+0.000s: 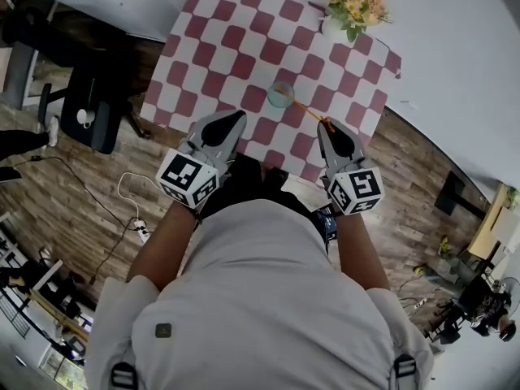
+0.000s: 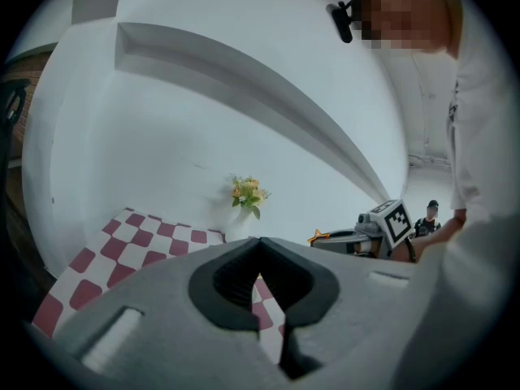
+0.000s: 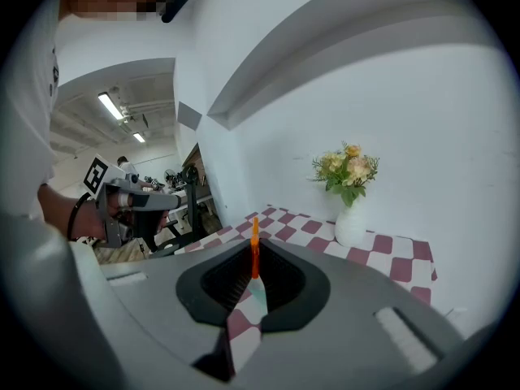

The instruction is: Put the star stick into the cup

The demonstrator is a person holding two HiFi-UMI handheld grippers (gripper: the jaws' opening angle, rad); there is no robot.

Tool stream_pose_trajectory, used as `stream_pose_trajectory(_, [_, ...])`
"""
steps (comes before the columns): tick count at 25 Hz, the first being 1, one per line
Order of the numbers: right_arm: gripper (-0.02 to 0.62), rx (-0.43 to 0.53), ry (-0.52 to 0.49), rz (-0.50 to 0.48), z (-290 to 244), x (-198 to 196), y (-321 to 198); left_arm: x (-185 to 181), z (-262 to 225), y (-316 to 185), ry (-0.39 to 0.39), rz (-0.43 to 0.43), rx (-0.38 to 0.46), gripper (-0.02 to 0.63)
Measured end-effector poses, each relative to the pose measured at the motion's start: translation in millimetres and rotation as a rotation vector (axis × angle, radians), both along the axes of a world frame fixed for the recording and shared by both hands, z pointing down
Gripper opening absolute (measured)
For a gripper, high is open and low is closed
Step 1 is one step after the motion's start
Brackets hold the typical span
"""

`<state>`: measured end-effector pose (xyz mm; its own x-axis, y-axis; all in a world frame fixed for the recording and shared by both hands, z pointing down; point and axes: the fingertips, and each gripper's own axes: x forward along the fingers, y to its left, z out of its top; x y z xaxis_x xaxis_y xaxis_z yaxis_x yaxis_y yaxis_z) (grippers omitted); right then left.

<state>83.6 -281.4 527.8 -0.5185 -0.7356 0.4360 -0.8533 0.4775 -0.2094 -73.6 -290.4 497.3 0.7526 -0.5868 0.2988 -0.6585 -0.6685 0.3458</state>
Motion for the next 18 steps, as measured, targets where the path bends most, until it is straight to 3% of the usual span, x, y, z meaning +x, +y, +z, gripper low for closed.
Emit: stream_pose_trajectory(18, [0.028, -0.125, 0.042, -0.011, 62, -7, -18, 4, 37, -28, -0.004, 0.028, -0.069, 0.003])
